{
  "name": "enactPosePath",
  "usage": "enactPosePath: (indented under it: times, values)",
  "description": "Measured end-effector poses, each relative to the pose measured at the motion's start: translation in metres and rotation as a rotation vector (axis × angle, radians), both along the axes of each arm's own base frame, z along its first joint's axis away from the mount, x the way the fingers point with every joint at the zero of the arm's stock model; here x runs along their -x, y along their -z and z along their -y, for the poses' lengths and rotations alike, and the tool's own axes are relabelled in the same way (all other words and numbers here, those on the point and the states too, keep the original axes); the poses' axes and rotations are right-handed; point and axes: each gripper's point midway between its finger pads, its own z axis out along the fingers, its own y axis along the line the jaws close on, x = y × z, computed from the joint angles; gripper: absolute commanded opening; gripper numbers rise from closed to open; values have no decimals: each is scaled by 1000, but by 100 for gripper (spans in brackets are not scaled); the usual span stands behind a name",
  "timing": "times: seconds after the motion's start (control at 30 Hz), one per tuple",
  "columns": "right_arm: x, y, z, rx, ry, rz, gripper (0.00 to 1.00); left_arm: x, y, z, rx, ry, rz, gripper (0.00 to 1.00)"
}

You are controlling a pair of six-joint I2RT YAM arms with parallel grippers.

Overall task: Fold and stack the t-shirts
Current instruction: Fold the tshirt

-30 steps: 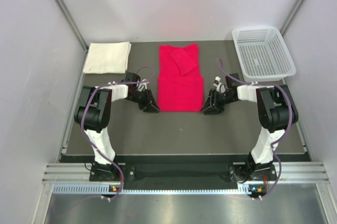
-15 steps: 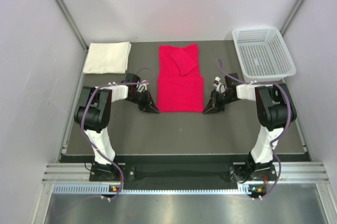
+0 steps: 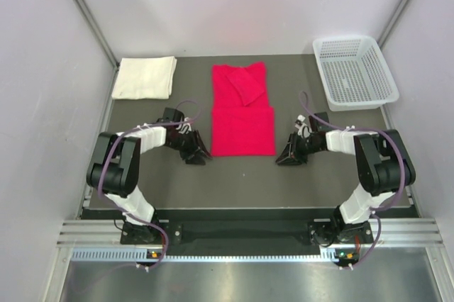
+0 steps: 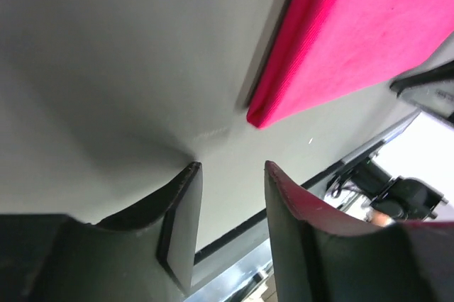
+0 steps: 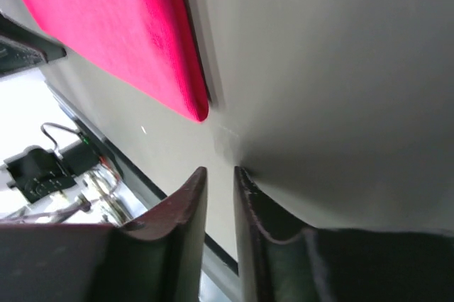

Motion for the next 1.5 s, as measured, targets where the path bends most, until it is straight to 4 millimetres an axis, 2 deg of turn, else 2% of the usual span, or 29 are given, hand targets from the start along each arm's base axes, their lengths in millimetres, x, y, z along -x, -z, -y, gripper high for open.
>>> enactPosePath:
  times: [0.07, 0.2, 0.43, 0.6, 0.73, 0.87, 1.17, 1.5]
  values:
    - [4, -2, 1, -6, 40, -2, 26, 3, -3, -2, -11, -25, 0, 47]
    - [8, -5, 1, -34, 167, 16, 35, 12, -10, -3, 8, -117, -12, 52]
    - [9, -8, -7, -72, 433, 60, 41, 33, -4, -6, 112, -429, -19, 54]
    - [-7, -15, -19, -60, 572, 99, 40, 18, -5, -11, 180, -647, -2, 55]
    - [-17, -15, -19, -66, 720, 104, 41, 0, -9, -14, 206, -769, 29, 59]
    - [-19, -9, -16, -64, 835, 74, 42, -11, -9, -5, 236, -829, 26, 60]
    - [-22, -10, -12, -54, 969, 58, 42, -11, -10, 7, 248, -896, 6, 62]
    - [-34, -9, -15, -40, 1022, 44, 40, -16, -5, 12, 238, -921, -32, 50]
